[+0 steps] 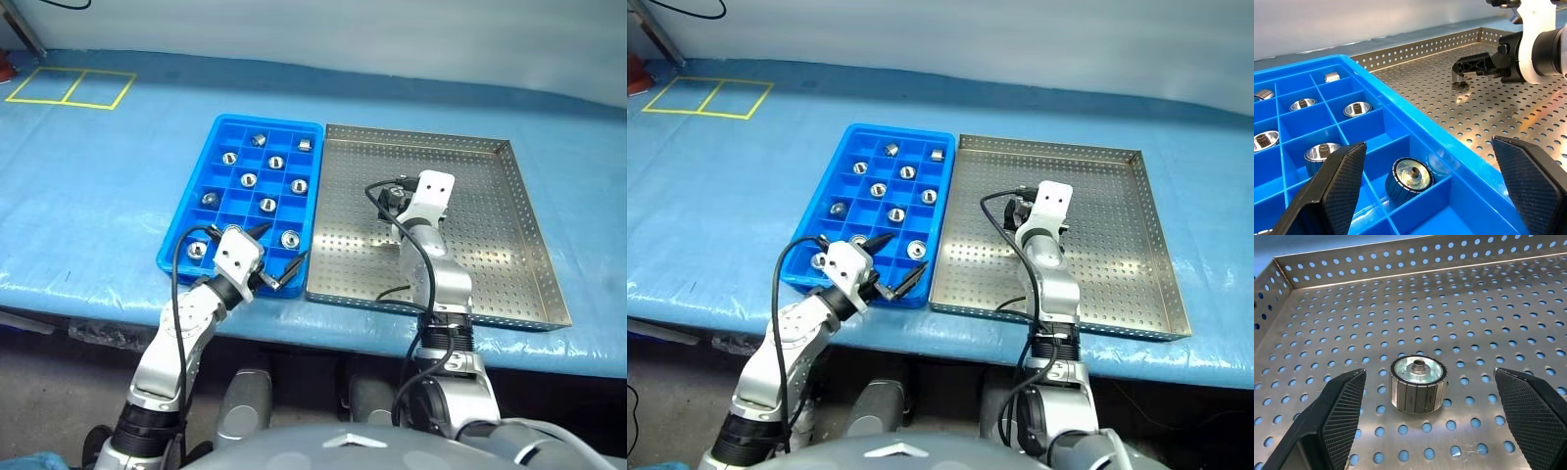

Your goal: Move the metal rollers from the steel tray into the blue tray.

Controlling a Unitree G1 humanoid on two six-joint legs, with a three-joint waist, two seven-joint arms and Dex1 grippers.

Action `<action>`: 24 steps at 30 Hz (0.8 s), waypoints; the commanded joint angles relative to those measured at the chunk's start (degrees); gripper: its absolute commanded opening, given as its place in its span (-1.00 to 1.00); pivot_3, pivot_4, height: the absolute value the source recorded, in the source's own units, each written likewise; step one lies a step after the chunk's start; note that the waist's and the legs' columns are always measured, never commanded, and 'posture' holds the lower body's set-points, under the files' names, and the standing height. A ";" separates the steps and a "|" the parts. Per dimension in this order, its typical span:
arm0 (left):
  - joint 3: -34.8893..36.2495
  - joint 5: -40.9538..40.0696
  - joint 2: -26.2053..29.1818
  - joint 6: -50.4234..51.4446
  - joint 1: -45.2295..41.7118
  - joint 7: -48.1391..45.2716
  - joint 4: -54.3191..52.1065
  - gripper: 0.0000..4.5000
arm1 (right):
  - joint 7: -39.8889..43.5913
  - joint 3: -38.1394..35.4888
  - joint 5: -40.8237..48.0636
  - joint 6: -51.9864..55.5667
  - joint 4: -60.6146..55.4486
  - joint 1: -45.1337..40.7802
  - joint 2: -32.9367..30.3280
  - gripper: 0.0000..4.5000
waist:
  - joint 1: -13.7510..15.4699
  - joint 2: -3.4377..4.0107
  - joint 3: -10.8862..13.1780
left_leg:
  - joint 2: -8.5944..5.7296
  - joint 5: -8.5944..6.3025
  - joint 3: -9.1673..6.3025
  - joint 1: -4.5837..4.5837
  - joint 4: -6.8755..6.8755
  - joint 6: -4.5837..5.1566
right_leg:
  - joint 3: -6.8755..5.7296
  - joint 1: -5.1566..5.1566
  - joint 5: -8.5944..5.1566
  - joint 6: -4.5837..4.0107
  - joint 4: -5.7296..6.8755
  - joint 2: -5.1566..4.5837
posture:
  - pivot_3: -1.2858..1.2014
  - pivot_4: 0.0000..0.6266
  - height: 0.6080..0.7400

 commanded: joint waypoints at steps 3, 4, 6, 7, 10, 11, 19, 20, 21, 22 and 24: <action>-0.95 0.15 -0.42 -0.91 -0.14 0.14 -1.00 1.00 | 0.15 0.17 0.39 -3.23 3.30 -2.97 -0.03 0.97 | 0.02 0.00 0.00 | 0.00 0.00 0.00 0.01 0.00 0.00 | 0.00 0.01 0.00 0.00 0.00 0.00 | 0.17 -0.52 1.00; -1.04 0.16 -0.48 -0.84 -0.14 0.25 -1.07 1.00 | 0.14 0.05 0.30 -3.84 4.83 -3.56 -0.25 0.97 | 0.04 0.00 0.00 | 0.00 0.00 0.00 0.01 0.00 0.00 | 0.00 0.01 0.00 0.00 0.00 0.00 | 0.18 -0.52 1.00; -1.18 0.17 -0.56 -0.73 -0.13 0.39 -1.20 1.00 | 0.11 -0.23 0.29 -4.85 7.25 -4.47 -0.59 0.97 | 0.06 0.00 0.00 | 0.00 0.00 0.00 0.02 0.00 0.00 | 0.00 0.02 0.01 0.00 0.00 0.00 | 0.18 -0.52 1.00; -1.24 0.18 -0.60 -0.68 -0.09 0.47 -1.31 1.00 | 0.12 -0.38 0.30 -5.43 8.58 -4.91 -0.80 0.97 | 0.07 0.00 0.00 | 0.00 0.00 0.00 0.02 0.00 0.00 | 0.00 0.02 0.01 0.00 0.00 0.00 | 0.18 -0.52 1.00; -1.36 0.21 -0.81 -0.55 -0.12 0.71 -1.44 1.00 | 0.27 -0.92 0.51 -7.23 12.49 -6.10 -1.46 0.89 | 0.13 0.00 0.00 | 0.00 0.00 0.00 0.02 0.00 0.00 | 0.00 0.02 0.01 0.00 0.00 0.00 | 0.18 -0.52 1.00; -1.40 0.24 -0.86 -0.54 -0.12 0.79 -1.46 1.00 | 0.09 -1.10 0.48 -7.80 13.85 -6.40 -1.69 0.80 | 0.14 0.00 0.00 | -0.01 0.00 0.00 0.02 0.00 0.00 | 0.00 0.03 0.01 0.00 0.00 0.00 | 0.18 -0.52 1.00; -1.50 0.13 -1.03 -0.45 0.15 1.39 -1.56 1.00 | 0.42 -0.73 0.65 -9.49 15.15 -5.75 -2.13 -0.25 | 0.27 0.00 0.00 | 0.00 0.00 0.00 0.04 0.00 0.01 | 0.02 0.04 0.02 0.01 0.01 0.01 | 0.19 -0.52 1.00; -1.54 0.13 -1.05 -0.48 0.18 1.42 -1.55 1.00 | 0.46 -0.55 0.68 -9.21 14.13 -5.33 -2.04 -0.25 | 0.30 0.00 0.00 | 0.00 0.00 0.00 0.04 0.00 0.01 | 0.02 0.04 0.02 0.01 0.02 0.02 | 0.18 -0.52 1.00; -1.56 0.13 -1.08 -0.55 0.21 1.44 -1.52 1.00 | 0.70 -0.18 0.71 -8.77 12.55 -4.71 -1.90 -0.25 | 0.35 0.00 0.00 | 0.00 0.00 -0.01 0.04 0.00 0.01 | 0.02 0.04 0.01 0.01 0.02 0.02 | 0.18 -0.52 1.00; -1.56 0.12 -1.11 -0.65 0.25 1.45 -1.49 1.00 | 1.06 0.32 0.77 -8.18 10.73 -4.00 -1.74 -0.25 | 0.38 0.00 0.00 | 0.00 0.00 -0.01 0.04 0.00 0.01 | 0.02 0.04 0.01 0.01 0.02 0.02 | 0.18 -0.52 1.00; -1.50 0.11 -1.18 -0.84 0.35 1.48 -1.40 1.00 | 1.90 1.60 0.85 -6.50 6.56 -2.44 -1.51 -0.25 | 0.50 0.01 0.00 | 0.00 0.00 -0.01 0.03 -0.02 0.01 | 0.03 0.03 0.01 0.01 0.01 0.02 | 0.18 -0.52 1.00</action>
